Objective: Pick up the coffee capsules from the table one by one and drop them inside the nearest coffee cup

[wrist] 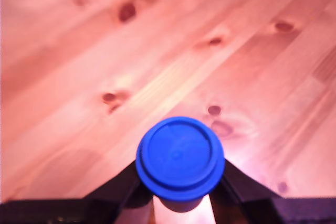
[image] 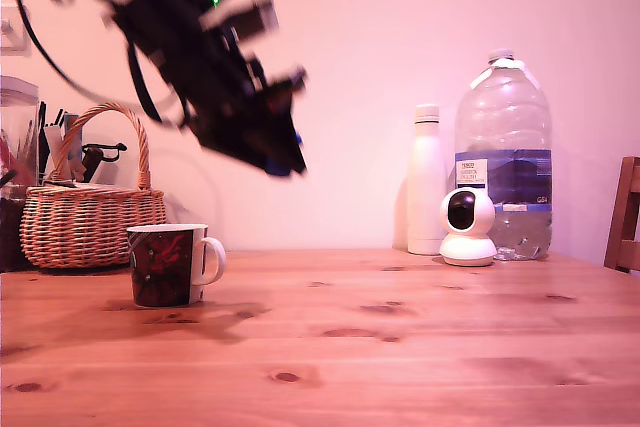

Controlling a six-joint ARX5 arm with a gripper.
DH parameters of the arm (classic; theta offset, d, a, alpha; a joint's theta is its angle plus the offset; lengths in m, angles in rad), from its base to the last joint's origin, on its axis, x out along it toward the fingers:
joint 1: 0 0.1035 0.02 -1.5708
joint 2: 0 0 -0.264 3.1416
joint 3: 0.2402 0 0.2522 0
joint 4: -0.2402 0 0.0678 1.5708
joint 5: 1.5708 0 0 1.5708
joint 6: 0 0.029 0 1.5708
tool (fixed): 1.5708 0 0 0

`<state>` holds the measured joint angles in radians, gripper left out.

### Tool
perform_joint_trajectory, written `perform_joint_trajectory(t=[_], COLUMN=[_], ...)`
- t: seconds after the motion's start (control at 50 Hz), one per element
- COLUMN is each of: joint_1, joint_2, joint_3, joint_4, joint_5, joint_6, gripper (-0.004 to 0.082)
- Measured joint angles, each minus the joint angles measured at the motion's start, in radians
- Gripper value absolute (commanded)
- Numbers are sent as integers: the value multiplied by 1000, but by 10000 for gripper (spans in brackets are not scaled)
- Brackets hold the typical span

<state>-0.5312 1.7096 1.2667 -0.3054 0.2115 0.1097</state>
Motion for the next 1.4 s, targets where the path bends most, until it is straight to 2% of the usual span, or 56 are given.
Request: perform_joint_trajectory(t=[0.2, 0.42, 0.64, 0.94, 1.2, 1.4], joint_1=[26, 80, 141, 213, 251, 266], joint_2=[-15, -82, -164, -172, -198, -198], joint_3=[0, -16, -80, -172, -192, -201], joint_4=[-58, -78, -61, -45, -25, -23], joint_5=[-32, -53, -60, -64, -64, -86], joint_6=[25, 33, 41, 44, 44, 45], gripper=[209, 209, 209, 209, 209, 209])
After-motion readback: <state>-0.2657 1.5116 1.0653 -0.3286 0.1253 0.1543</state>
